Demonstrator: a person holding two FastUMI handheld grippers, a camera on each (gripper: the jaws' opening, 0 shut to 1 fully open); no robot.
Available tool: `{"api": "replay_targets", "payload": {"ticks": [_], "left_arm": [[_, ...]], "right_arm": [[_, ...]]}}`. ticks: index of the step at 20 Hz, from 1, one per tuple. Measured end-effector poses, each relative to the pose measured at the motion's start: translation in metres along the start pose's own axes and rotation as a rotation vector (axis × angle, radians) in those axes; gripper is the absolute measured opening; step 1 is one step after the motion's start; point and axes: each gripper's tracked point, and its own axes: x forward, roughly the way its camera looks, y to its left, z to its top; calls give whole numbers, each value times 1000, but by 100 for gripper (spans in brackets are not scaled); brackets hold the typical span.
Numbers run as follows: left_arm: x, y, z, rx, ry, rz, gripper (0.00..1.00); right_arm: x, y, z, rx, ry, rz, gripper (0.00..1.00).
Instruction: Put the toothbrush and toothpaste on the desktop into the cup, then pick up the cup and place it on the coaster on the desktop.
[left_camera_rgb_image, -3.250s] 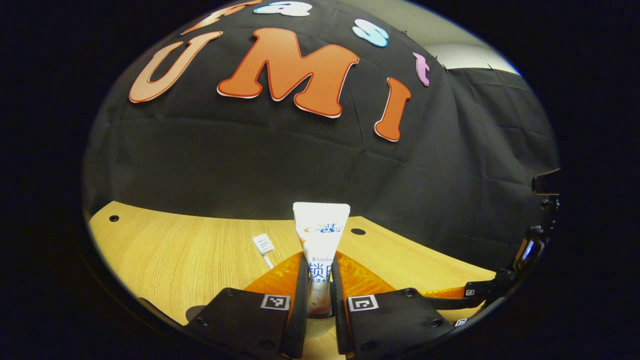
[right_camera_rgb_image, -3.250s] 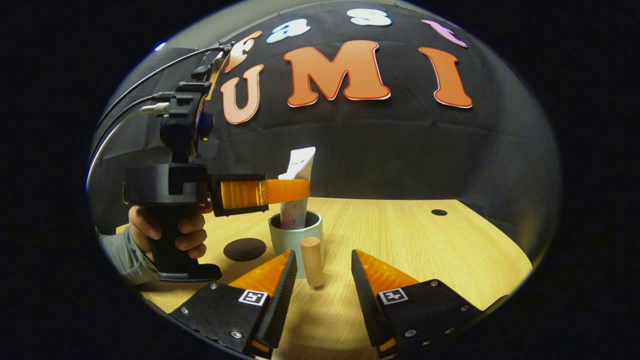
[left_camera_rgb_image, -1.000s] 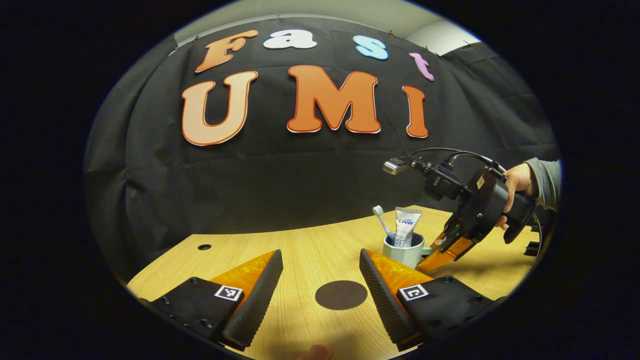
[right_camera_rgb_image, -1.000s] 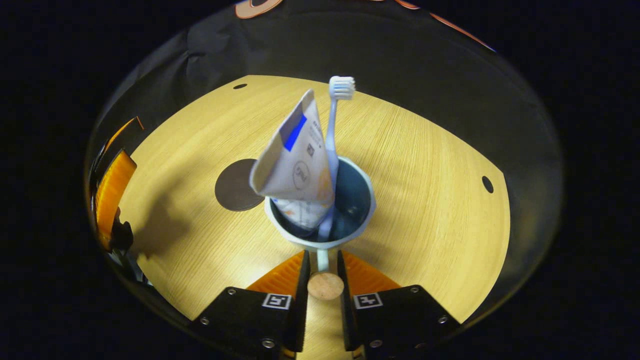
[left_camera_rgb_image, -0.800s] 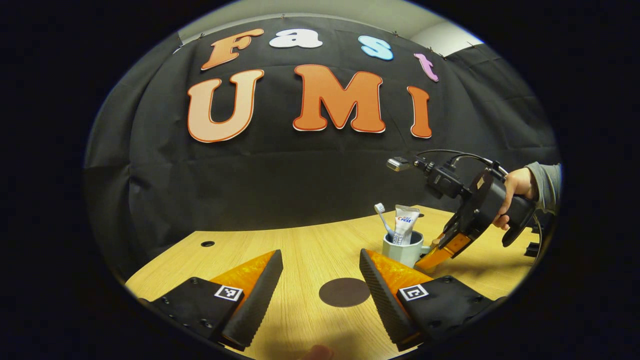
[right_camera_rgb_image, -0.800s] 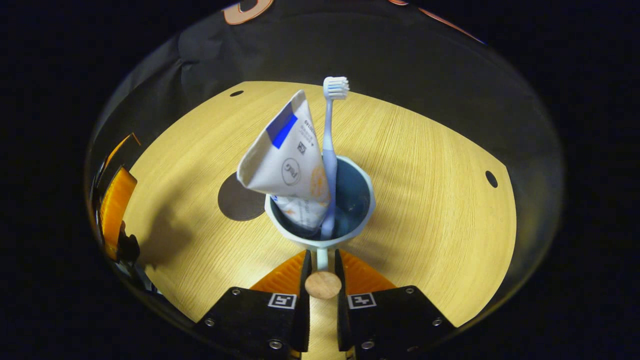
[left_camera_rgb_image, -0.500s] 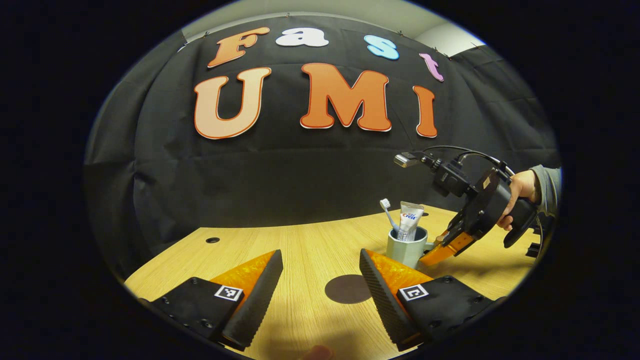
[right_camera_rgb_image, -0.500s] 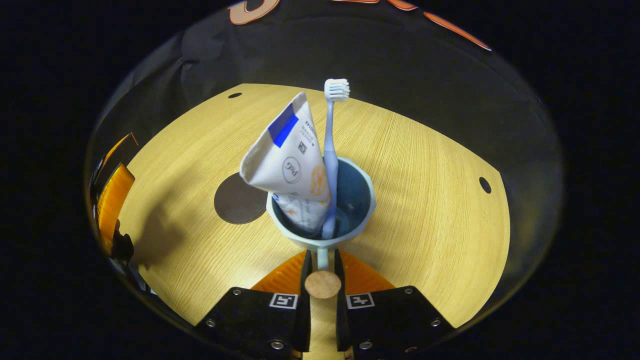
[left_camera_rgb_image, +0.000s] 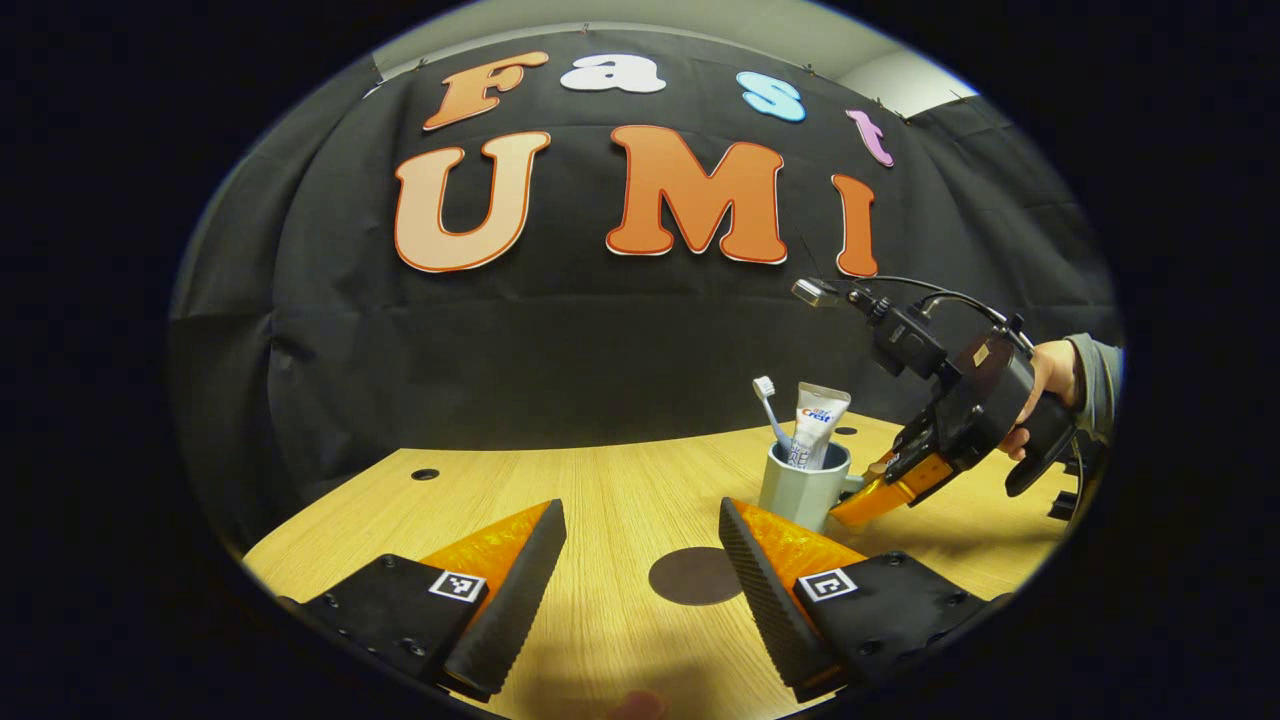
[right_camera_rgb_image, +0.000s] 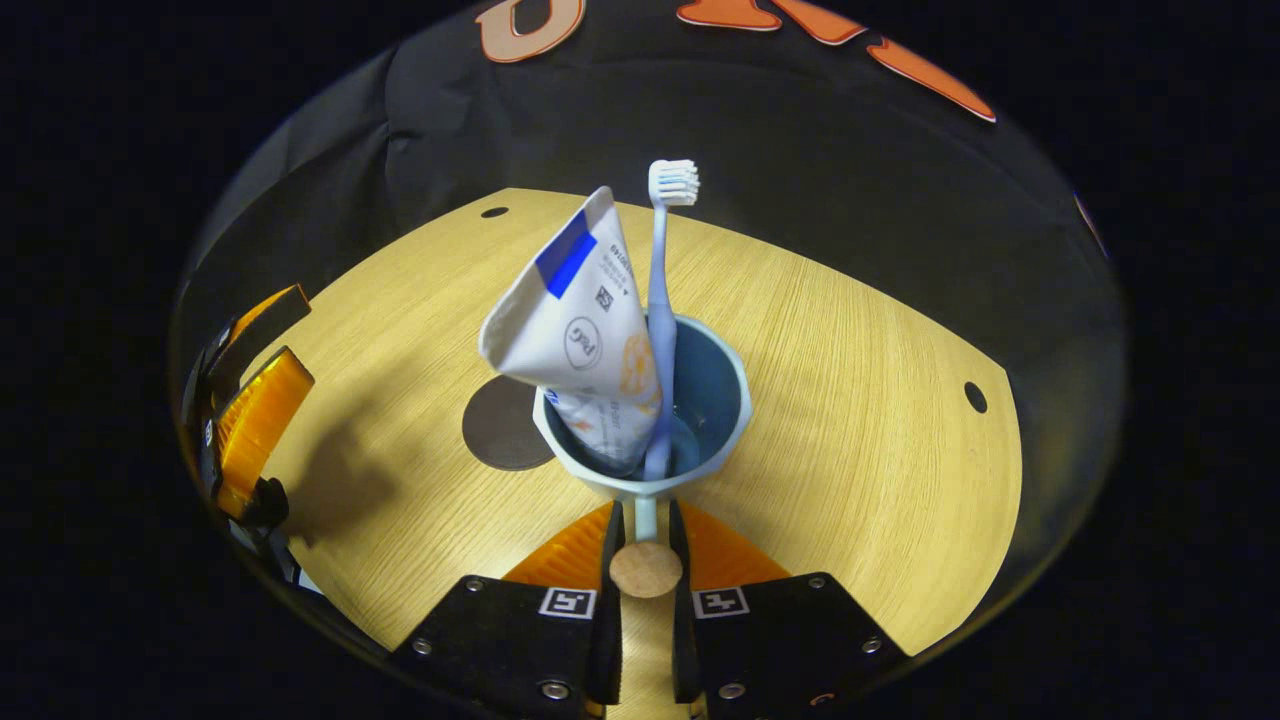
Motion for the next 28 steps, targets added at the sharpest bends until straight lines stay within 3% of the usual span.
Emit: {"api": "replay_targets", "payload": {"ticks": [18,28], "left_arm": [[-9,22,-6,-18,5,46,98],[-15,42,-14,-41,8,78,98]], "right_arm": [[3,0,4,-68,-33,107,20],[0,-6,7,-113,-15,130,20]]}}
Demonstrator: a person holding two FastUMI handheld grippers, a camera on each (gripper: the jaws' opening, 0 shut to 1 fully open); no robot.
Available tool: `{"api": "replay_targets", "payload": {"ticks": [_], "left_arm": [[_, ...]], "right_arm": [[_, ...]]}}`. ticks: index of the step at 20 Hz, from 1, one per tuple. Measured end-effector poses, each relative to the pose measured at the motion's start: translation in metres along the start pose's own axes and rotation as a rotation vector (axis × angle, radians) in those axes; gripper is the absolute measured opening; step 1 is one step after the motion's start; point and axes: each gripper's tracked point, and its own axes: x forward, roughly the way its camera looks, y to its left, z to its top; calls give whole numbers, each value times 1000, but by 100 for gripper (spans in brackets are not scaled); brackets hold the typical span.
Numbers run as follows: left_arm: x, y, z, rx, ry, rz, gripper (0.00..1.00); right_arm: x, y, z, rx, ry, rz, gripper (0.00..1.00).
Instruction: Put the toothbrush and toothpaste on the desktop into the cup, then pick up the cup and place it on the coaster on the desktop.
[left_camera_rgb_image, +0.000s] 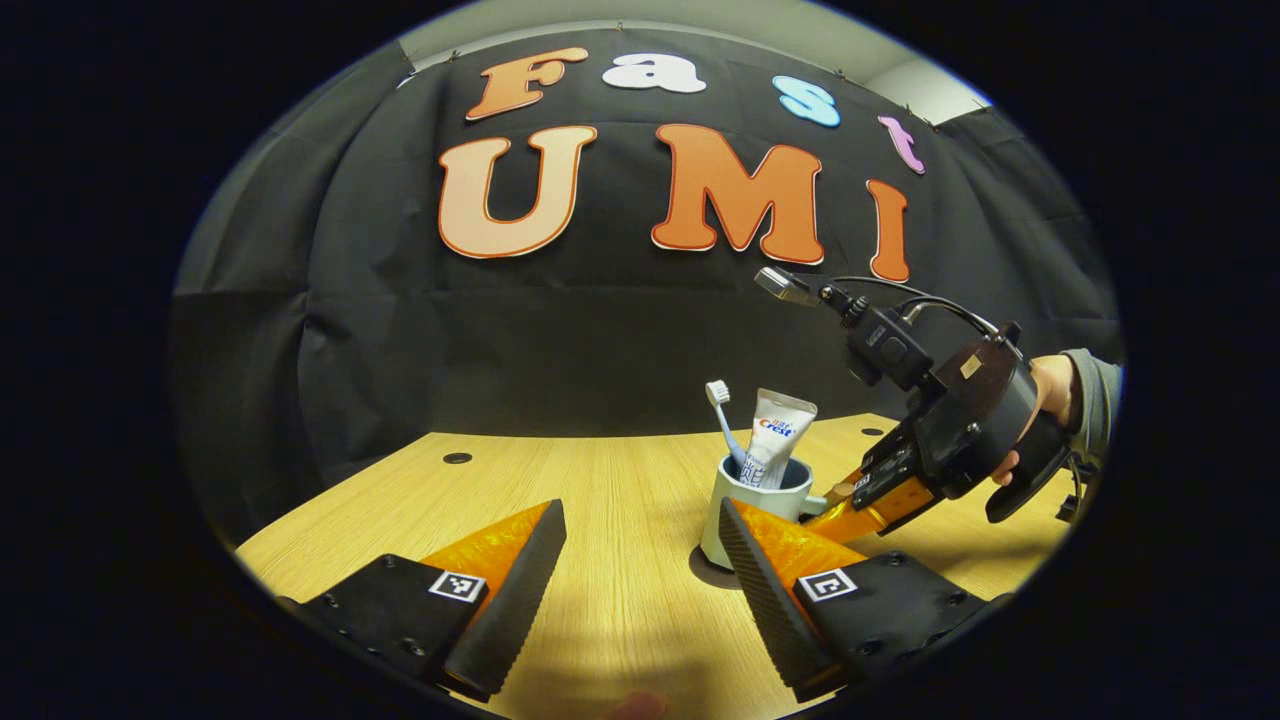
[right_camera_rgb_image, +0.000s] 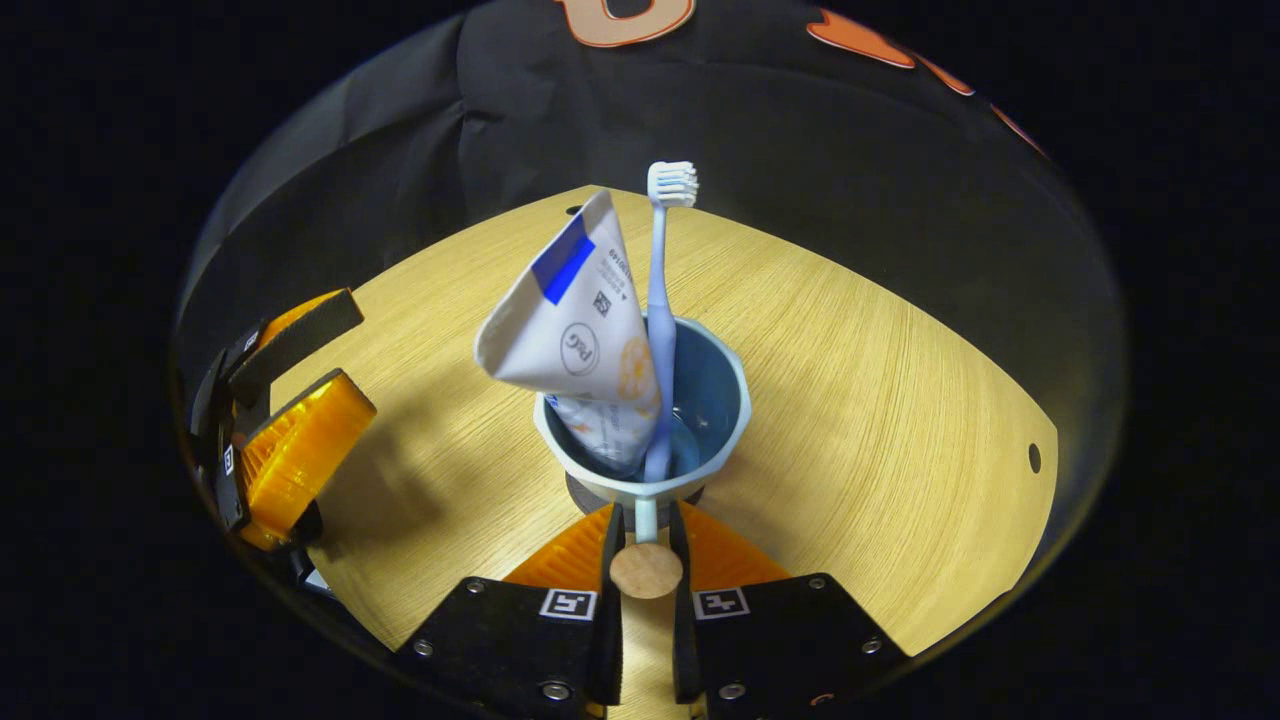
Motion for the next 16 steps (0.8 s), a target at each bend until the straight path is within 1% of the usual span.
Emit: {"api": "replay_targets", "payload": {"ticks": [4,7,8,9,11,12,13,16], "left_arm": [[1,3,-3,-4,4,-1,98],[3,3,-4,-12,12,0,99],[3,3,-5,-16,16,-1,98],[3,1,-6,-18,20,-5,98],[3,-1,-6,-22,24,-8,98],[3,-1,-5,-21,23,-7,98],[3,-1,-4,-19,23,-5,98],[4,-3,-2,-15,25,-1,98]], "right_arm": [[0,-1,-2,-23,32,-13,20],[-5,2,2,-21,44,-8,22],[-7,2,5,-27,33,-20,26],[-11,3,7,-30,35,-24,27],[-20,0,16,-23,18,-23,37],[-27,1,18,-15,1,-15,46],[-33,-1,14,-10,-18,-13,48],[-54,-5,19,-11,-95,-30,58]]}}
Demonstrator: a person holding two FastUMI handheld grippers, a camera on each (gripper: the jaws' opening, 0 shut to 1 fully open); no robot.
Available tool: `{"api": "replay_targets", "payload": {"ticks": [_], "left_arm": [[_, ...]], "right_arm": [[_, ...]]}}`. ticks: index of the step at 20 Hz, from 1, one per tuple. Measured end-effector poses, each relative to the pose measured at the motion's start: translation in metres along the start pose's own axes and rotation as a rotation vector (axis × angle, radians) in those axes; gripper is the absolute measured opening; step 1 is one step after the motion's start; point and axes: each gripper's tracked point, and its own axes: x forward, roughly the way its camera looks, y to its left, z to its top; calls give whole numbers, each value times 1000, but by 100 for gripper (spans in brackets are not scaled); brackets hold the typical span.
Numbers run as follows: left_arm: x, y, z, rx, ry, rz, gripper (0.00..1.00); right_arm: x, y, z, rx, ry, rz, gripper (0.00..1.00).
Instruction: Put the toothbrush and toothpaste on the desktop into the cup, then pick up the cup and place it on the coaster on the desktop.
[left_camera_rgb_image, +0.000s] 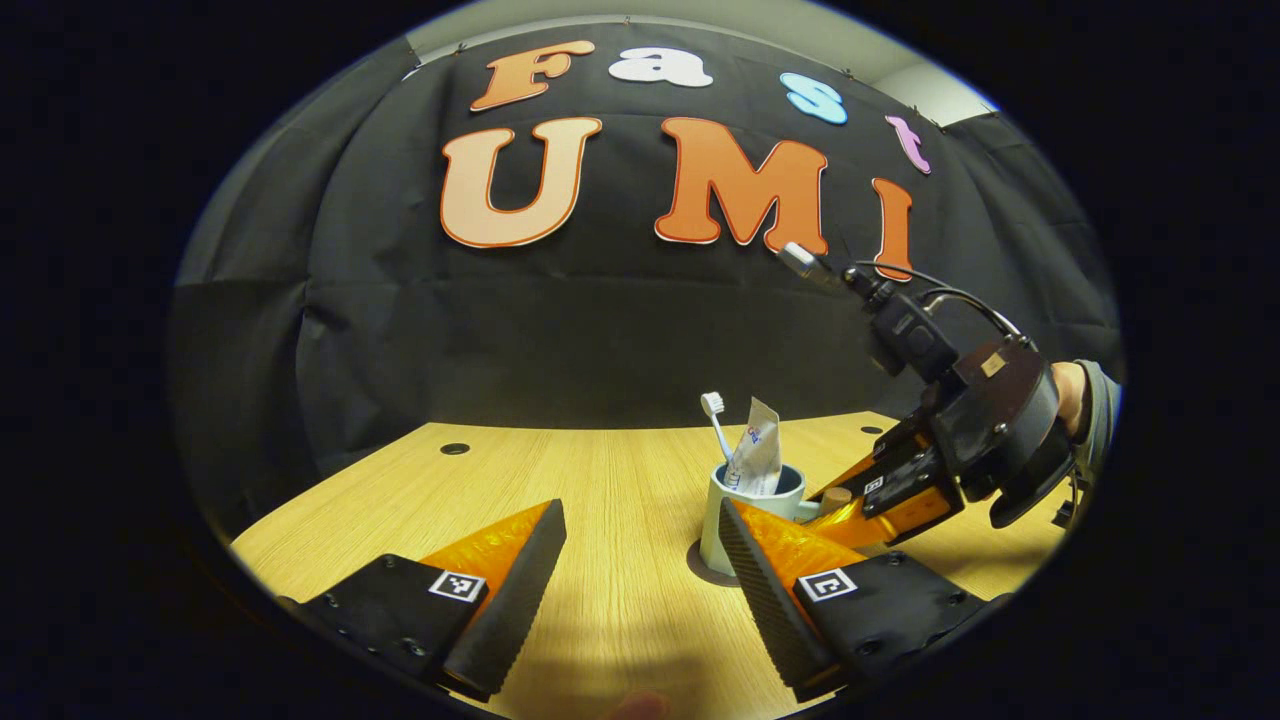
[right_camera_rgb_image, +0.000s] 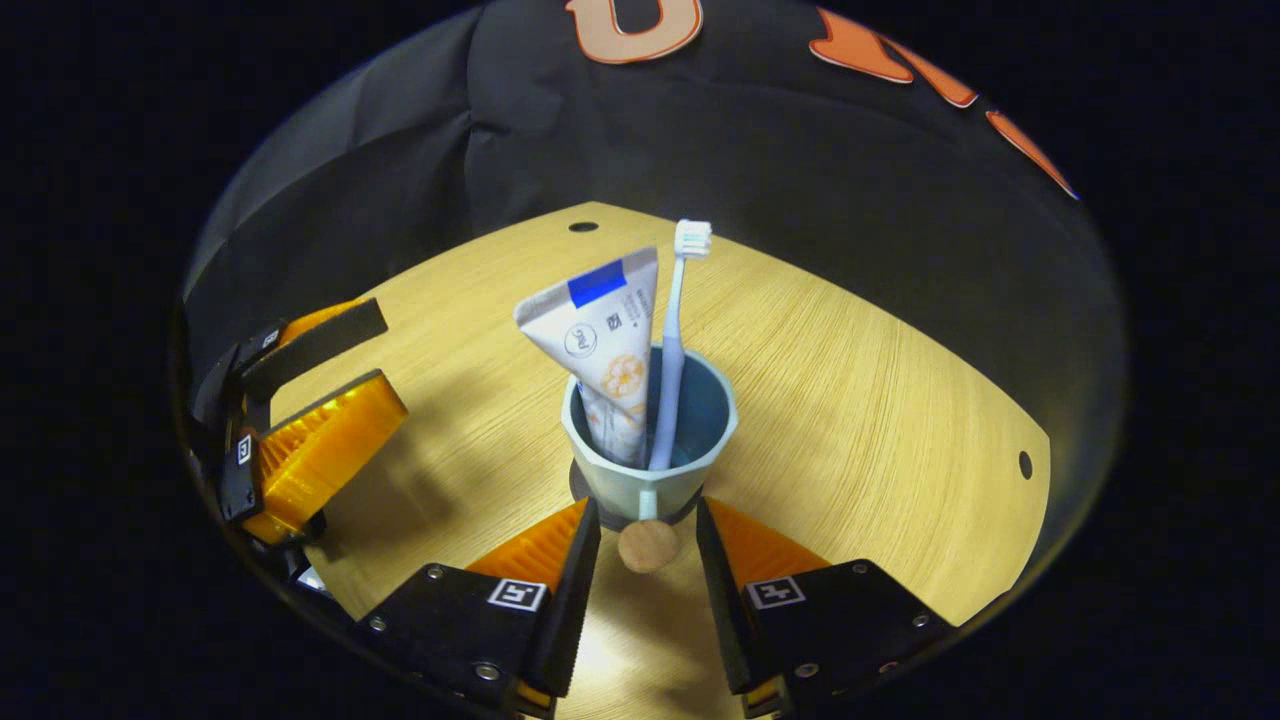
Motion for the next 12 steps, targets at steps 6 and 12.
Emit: {"api": "replay_targets", "payload": {"ticks": [6,12], "left_arm": [[-4,-3,26,29,-52,39,98],[-2,-21,57,54,-107,40,98]], "right_arm": [[-36,-12,14,-12,-159,-65,71],[-74,-21,20,-14,-330,-102,72]]}}
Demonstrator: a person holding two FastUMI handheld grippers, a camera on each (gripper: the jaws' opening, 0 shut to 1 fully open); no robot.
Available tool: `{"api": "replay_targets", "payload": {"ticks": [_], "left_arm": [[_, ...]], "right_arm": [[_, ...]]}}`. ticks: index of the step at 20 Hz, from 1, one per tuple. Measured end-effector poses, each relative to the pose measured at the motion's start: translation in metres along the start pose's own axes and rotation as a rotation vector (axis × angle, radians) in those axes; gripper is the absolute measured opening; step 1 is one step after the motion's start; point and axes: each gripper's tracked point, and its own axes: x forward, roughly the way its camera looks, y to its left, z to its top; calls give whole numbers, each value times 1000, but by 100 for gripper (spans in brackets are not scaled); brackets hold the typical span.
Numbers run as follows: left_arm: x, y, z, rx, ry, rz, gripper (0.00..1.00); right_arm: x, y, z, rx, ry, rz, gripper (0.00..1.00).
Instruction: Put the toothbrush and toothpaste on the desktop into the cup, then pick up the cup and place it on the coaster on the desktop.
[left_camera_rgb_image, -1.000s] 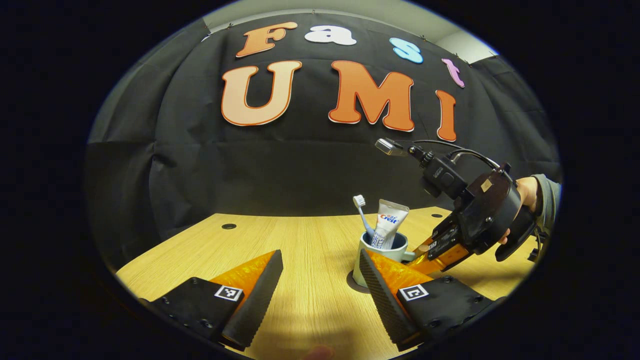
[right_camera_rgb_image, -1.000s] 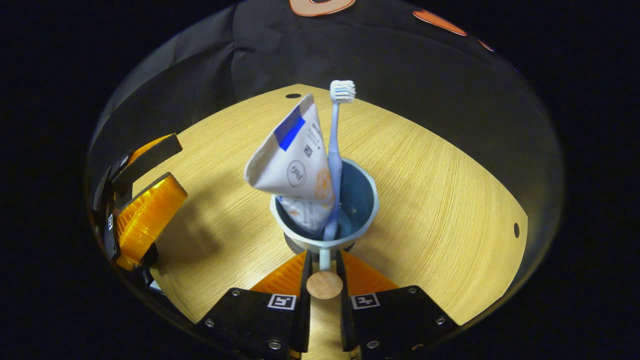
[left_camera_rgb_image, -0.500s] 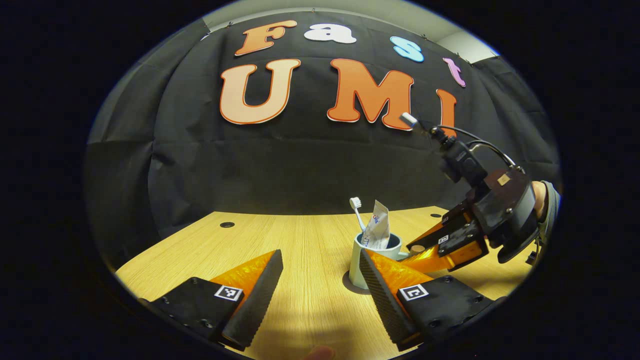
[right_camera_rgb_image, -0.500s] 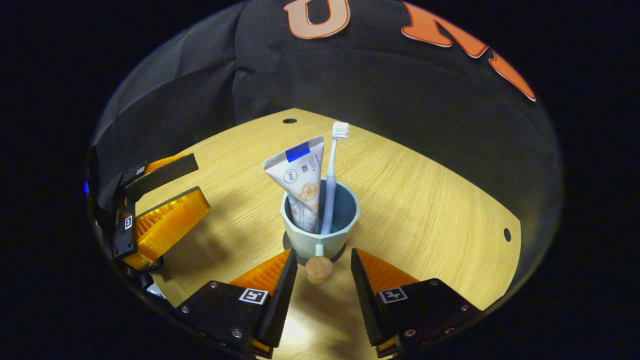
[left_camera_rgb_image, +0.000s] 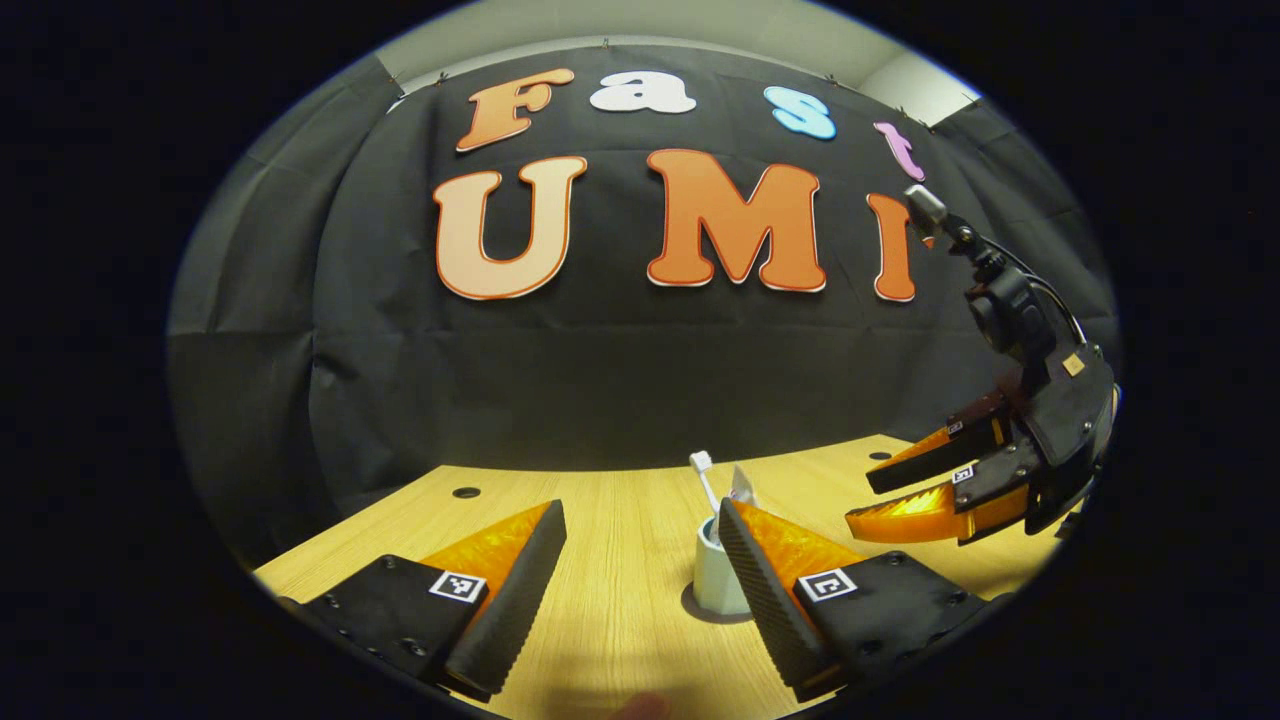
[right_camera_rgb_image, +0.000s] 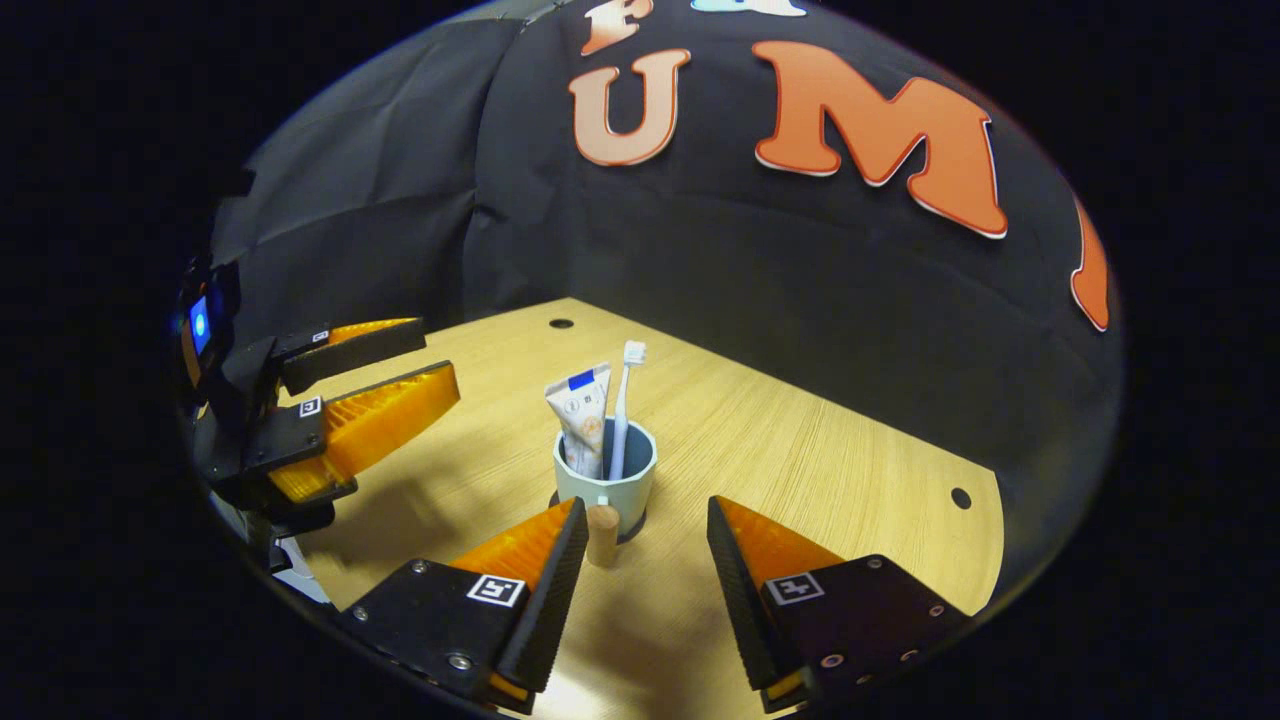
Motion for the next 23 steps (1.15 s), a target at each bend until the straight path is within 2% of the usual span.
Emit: {"api": "replay_targets", "payload": {"ticks": [3,8,18,20,23], "left_arm": [[2,-12,11,13,-18,-3,98],[7,-32,23,-40,-42,-26,99],[6,-46,22,-35,-63,-5,99],[5,-48,26,-30,-82,-9,99],[5,-47,24,-1,-88,9,99]], "right_arm": [[-25,-12,11,-2,-93,-28,74],[-57,-28,17,-9,-219,-65,78],[-75,-81,5,5,-312,-310,82],[-80,-79,8,3,-343,-316,82],[-85,-72,11,28,-377,-286,82]]}}
